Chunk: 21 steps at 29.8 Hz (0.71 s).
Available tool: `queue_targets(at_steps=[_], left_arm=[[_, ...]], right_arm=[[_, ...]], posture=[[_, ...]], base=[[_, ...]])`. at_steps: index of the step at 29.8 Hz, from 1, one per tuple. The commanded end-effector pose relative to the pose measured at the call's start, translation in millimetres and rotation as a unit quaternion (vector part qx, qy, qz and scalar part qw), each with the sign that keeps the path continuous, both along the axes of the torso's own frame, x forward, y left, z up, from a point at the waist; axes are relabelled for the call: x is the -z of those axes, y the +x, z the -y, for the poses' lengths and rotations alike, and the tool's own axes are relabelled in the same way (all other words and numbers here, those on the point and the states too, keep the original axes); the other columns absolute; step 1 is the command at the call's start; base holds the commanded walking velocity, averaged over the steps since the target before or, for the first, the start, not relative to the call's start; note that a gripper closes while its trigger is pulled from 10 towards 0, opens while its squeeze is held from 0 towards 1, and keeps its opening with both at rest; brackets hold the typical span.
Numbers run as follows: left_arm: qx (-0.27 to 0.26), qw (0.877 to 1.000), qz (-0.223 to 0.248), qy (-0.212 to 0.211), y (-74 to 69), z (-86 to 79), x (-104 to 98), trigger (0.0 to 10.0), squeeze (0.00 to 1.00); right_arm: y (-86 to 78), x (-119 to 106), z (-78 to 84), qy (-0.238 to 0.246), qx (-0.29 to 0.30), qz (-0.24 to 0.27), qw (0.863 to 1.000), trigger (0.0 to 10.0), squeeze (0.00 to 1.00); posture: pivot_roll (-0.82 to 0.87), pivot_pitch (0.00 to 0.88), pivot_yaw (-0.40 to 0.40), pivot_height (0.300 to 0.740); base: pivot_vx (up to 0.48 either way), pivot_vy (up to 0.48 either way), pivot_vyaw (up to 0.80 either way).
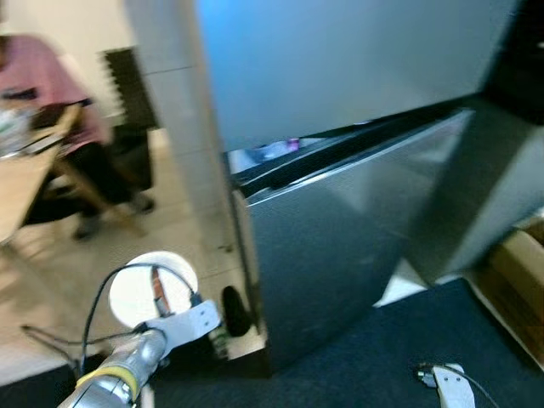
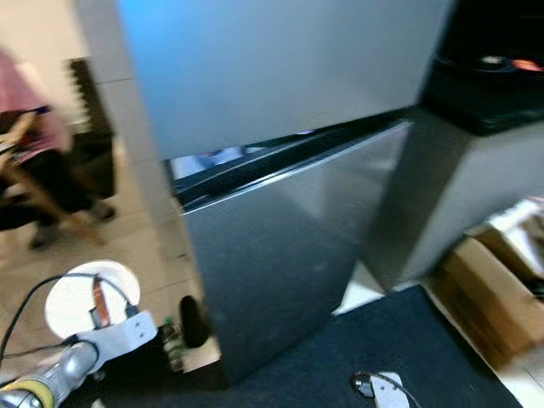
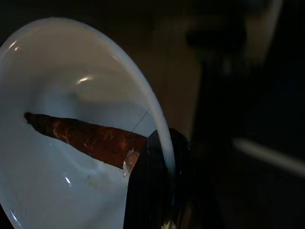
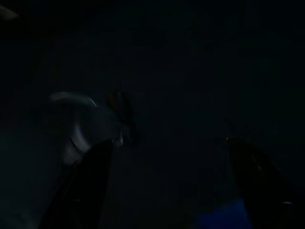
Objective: Restocking fridge
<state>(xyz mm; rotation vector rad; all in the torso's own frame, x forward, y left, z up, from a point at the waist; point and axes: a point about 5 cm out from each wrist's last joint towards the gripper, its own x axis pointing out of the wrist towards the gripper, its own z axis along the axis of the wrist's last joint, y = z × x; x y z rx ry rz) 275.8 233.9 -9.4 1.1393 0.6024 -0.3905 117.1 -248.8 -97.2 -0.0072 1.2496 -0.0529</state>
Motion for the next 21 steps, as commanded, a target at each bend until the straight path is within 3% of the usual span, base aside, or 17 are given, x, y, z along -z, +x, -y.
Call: queue_targets(at_steps=[1,7,11,12,13,15,19,20,21], left_arm=[[0.001,1.000,-0.008,0.006,-5.8,-2.0,5,10.0,0.00],[0.000,1.000,0.013,-0.021,4.6,8.6,-2,10.0,0.00],[-0.017,0.997,0.033,-0.066,12.7,17.0,-8,10.0,0.00],[-0.021,0.993,0.040,-0.109,18.0,27.0,-12,10.0,0.00],[-0.021,0.993,0.040,-0.109,18.0,27.0,-12,10.0,0.00],[-0.006,0.980,0.052,-0.190,28.7,50.4,-22,10.0,0.00],[-0.001,0.974,0.053,-0.222,31.8,58.6,-25,10.0,0.00],[0.001,0.961,0.043,-0.275,34.3,69.2,-28,10.0,0.00],[0.009,0.953,0.035,-0.299,35.1,75.5,-30,10.0,0.00]], right_arm=[[9.5,-1,-5.8,0.006,-0.008,0.015,1.000,10.0,0.00],[8.4,-1,-5.7,0.001,-0.012,0.013,1.000,10.0,0.00],[8.0,0,-7.6,0.000,-0.012,0.012,1.000,10.0,0.00],[6.4,1,-10.1,0.001,-0.015,0.009,1.000,10.0,0.00],[6.4,1,-10.1,0.001,-0.015,0.009,1.000,10.0,0.00],[3.2,3,-14.0,0.001,-0.021,0.002,1.000,10.0,0.00],[1.8,3,-13.8,-0.001,-0.023,-0.001,1.000,10.0,0.00],[0.0,4,-12.9,-0.005,-0.026,-0.005,1.000,10.0,0.00],[-0.7,4,-12.2,-0.007,-0.024,-0.005,1.000,10.0,0.00]], posture=[[-0.03,0.000,0.043,0.740],[-0.05,0.000,0.051,0.740],[-0.05,0.000,0.052,0.740],[-0.05,0.000,0.052,0.740],[-0.05,0.000,0.052,0.740],[-0.05,0.000,0.052,0.740],[-0.05,0.000,0.054,0.740],[-0.05,0.000,0.054,0.740],[-0.06,0.000,0.054,0.740]], base=[[0.000,0.000,0.00],[0.000,0.000,0.00],[0.000,0.000,0.00],[0.000,0.000,0.00],[0.000,0.000,0.00],[0.000,0.000,0.00],[0.000,0.000,0.00],[0.000,0.000,0.00],[0.000,0.000,0.00]])
